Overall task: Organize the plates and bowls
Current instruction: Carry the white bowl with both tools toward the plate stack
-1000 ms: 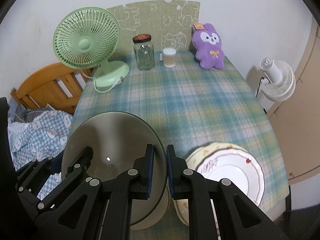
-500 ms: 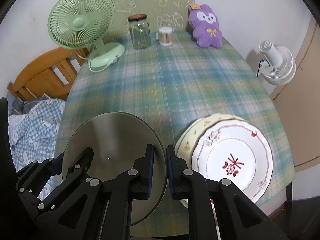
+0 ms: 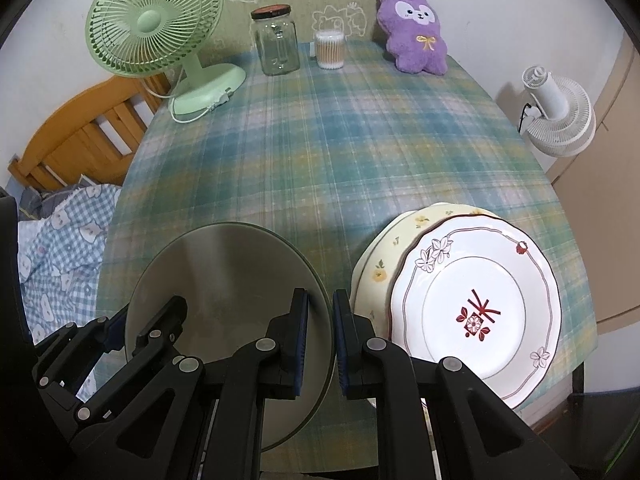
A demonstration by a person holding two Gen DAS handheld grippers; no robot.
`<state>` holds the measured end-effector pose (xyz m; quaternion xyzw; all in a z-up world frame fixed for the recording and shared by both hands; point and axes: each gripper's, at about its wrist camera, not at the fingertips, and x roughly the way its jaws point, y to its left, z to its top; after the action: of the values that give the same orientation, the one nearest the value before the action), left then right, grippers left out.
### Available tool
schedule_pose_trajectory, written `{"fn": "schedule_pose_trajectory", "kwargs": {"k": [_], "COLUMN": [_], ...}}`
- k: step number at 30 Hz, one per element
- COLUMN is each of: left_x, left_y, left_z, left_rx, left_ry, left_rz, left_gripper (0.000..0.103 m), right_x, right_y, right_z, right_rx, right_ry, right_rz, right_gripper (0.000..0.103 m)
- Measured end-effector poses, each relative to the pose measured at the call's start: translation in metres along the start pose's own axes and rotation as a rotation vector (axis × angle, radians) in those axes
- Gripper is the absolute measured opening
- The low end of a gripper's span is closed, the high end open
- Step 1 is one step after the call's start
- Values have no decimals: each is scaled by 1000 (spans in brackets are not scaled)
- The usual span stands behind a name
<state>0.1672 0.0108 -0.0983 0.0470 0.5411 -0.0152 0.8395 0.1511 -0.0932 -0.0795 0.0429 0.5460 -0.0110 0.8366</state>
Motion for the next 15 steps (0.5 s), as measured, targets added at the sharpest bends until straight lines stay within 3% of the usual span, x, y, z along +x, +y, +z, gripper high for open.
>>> {"fn": "schedule_pose_trajectory", "kwargs": {"k": [13,15], "left_x": [11,11], "left_y": [0,0], "left_z": [3,3], "left_rx": [-4,-6], "left_ry": [15,17], "left_rz": [-14,-30], "left_gripper": [20,24], "right_x": [11,11], "right_y": [2,1], "right_z": [6,8], "right_rx": [-17,-17], "right_ry": [22,28], "right_rz": [-22,-15], "right_gripper": [16,16]}}
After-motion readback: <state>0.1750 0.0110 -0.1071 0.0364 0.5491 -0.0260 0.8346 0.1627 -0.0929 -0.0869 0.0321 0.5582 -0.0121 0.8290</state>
